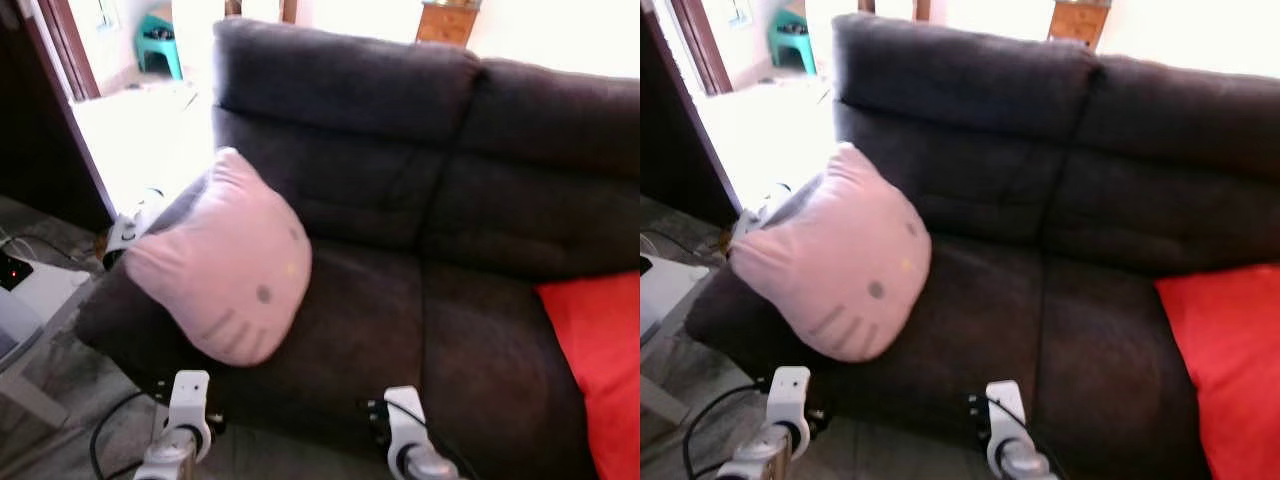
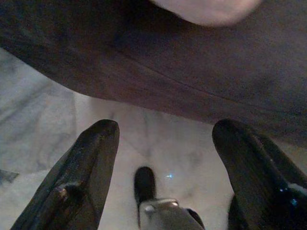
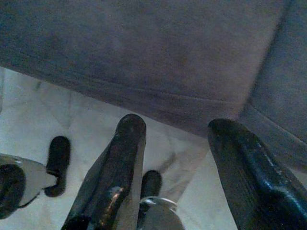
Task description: Move the pillow to the sofa from floor
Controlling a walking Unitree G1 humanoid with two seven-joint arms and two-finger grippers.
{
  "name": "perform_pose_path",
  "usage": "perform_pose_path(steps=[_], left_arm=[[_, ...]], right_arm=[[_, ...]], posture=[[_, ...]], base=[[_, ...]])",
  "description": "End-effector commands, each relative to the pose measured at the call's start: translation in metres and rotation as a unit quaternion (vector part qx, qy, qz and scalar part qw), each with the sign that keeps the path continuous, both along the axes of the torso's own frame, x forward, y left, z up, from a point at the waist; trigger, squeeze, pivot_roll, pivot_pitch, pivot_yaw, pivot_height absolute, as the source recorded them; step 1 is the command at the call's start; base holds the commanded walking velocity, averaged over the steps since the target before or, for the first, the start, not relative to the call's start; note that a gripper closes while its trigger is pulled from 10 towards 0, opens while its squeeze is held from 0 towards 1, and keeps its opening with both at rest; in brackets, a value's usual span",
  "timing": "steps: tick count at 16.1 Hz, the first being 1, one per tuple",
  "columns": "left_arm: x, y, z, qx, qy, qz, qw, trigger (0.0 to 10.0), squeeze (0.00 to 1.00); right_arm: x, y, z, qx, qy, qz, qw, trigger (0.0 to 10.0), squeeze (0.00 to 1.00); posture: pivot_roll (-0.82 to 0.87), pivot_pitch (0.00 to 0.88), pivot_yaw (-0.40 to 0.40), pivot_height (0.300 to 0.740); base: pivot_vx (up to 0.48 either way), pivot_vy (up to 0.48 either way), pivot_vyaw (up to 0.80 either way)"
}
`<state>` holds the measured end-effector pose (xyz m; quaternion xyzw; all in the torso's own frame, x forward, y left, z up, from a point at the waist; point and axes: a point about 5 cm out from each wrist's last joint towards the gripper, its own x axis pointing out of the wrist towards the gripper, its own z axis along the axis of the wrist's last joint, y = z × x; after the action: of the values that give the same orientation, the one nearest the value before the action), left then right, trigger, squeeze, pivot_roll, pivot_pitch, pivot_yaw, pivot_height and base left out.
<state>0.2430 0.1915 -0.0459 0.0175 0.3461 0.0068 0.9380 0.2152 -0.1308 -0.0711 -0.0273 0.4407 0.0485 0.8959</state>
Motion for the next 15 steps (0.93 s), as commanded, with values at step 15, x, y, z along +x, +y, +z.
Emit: perform_pose_path(steps=[15], left_arm=[[-0.007, -0.022, -0.009, 0.044, 0.053, -0.097, 0.993, 10.0, 0.00]], right_arm=[[-0.002, 0.004, -0.001, 0.003, 0.003, -0.034, 0.999, 10.0, 0.00]], posture=[[0.17, 0.036, -0.017, 0.740]], base=[[0.000, 0.000, 0.00]])
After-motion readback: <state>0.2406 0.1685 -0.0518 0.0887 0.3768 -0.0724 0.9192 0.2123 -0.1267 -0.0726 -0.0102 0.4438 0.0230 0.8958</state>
